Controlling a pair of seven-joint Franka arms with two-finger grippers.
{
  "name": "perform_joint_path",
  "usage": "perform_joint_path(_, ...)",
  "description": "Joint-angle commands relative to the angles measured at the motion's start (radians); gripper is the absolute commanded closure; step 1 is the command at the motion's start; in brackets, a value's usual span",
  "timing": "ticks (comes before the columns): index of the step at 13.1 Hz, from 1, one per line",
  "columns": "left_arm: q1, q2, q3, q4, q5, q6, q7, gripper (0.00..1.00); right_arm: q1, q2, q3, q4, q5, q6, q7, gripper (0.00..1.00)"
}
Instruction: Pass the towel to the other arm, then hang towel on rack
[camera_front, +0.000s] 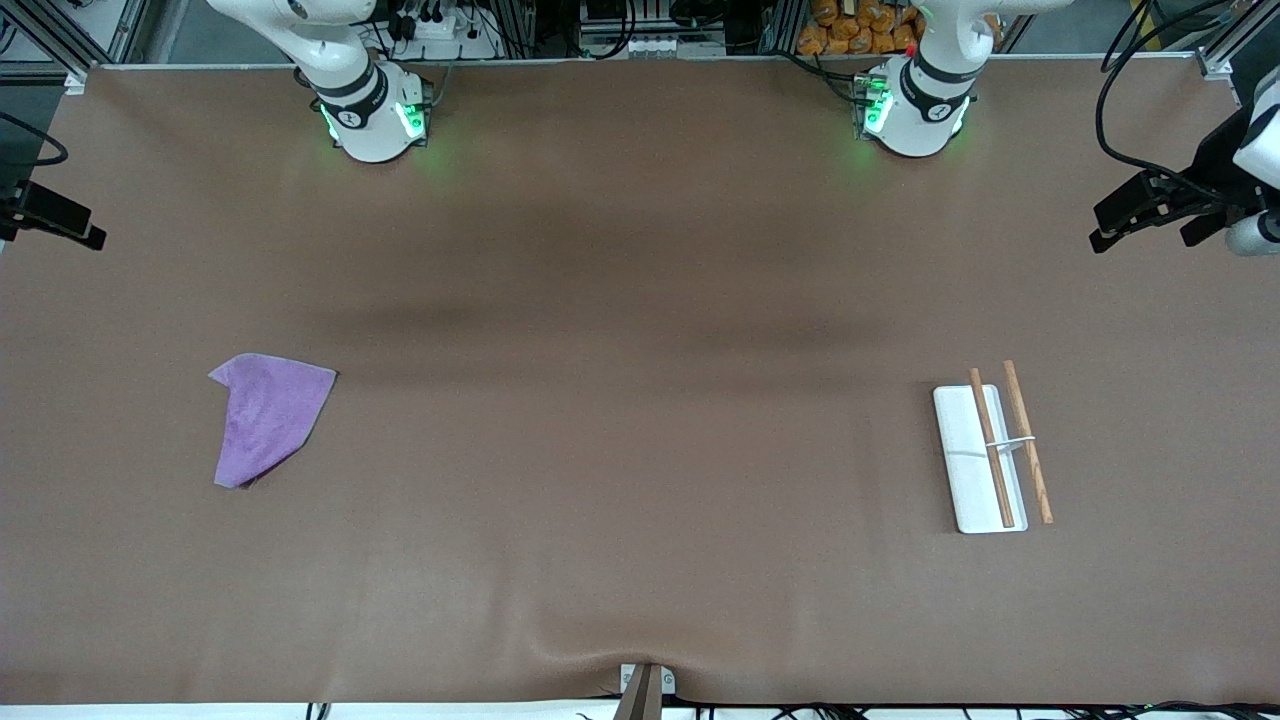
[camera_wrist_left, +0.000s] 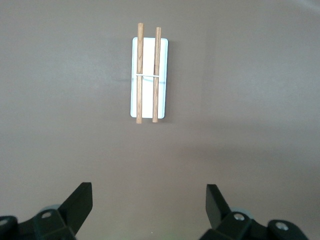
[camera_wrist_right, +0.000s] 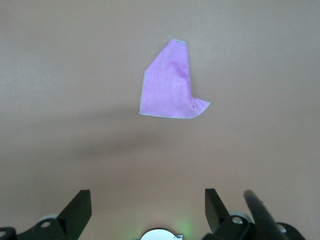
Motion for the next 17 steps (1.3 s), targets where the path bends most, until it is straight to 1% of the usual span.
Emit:
perform_joint_path(1,0.007,0.011,-0.005,0.042,0.020,-0.040,0.014,0.00,-0.014,-0.018,0.011,-0.014,-0.019,0.001,-0.004,0.00)
perform_joint_path(3,0.009,0.012,-0.001,0.046,0.023,-0.041,0.018,0.00,-0.013,-0.018,0.011,-0.012,-0.019,0.001,-0.004,0.00)
perform_joint_path(6,0.001,0.043,-0.005,0.094,0.057,-0.073,0.020,0.00,-0.014,-0.010,0.011,-0.006,-0.017,0.001,-0.004,0.00)
perform_joint_path(13,0.006,0.046,-0.011,0.086,0.055,-0.075,0.028,0.00,-0.002,-0.007,0.015,0.006,-0.017,0.004,-0.001,0.00)
perform_joint_path(17,0.006,0.044,-0.011,0.085,0.055,-0.075,0.028,0.00,-0.014,-0.004,0.012,0.005,-0.007,0.004,-0.003,0.00)
